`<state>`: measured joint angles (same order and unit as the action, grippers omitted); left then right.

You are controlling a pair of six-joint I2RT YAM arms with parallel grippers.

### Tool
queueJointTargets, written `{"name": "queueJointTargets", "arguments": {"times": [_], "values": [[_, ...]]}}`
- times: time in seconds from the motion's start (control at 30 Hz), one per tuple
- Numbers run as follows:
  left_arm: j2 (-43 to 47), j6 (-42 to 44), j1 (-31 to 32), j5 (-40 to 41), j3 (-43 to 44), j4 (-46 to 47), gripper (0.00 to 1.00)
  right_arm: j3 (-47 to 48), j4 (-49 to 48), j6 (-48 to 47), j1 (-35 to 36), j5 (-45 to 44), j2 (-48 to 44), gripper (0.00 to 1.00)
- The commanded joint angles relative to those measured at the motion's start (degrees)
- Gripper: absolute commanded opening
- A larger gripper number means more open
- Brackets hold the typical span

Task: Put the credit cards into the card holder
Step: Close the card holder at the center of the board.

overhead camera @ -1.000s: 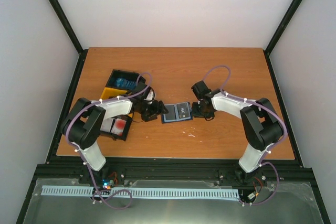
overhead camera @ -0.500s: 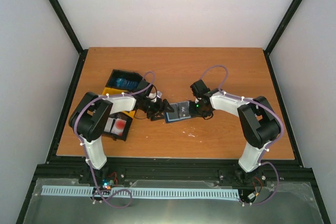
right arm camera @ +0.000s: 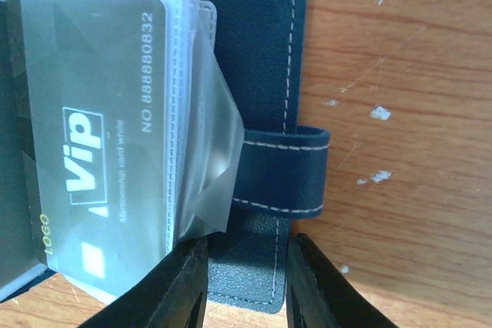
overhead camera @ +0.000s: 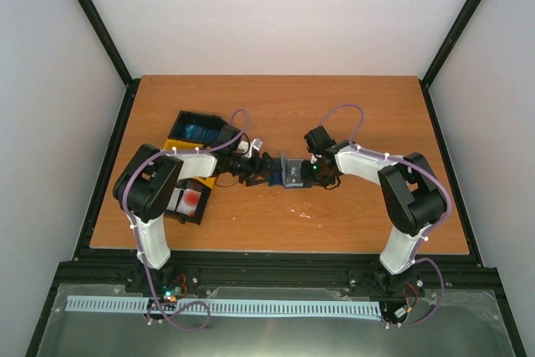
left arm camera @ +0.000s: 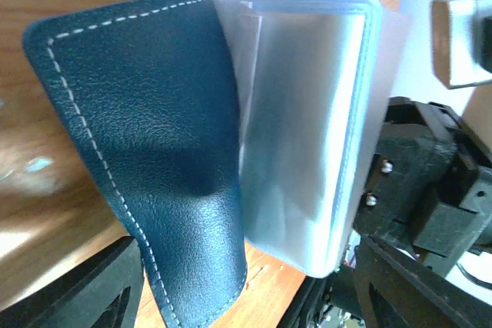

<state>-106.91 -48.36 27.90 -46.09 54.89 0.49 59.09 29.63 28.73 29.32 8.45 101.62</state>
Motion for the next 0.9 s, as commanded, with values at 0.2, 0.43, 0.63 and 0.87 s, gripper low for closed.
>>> {"name": "queueJointTargets", "arguments": {"times": [0.2,0.43,0.63,0.87], "values": [[-1.17,0.90,0.73,-11.94,2.12,13.53,0.75,-2.27,-2.90,1.58,1.35,6.14,3.62,0.29],[-2.93,4.72,0.84,-13.82,4.26,11.32,0.74,-3.13,-4.97,3.44,1.23,3.88,0.94,0.29],[-4.03,8.15,0.84,-10.20,6.24,6.05,0.69,-3.44,-5.96,3.89,1.26,0.10,-1.37,0.28],[-4.97,11.42,0.80,-7.37,8.68,0.75,0.61,-1.71,-8.17,-1.79,1.26,-5.07,-1.31,0.23]]}}
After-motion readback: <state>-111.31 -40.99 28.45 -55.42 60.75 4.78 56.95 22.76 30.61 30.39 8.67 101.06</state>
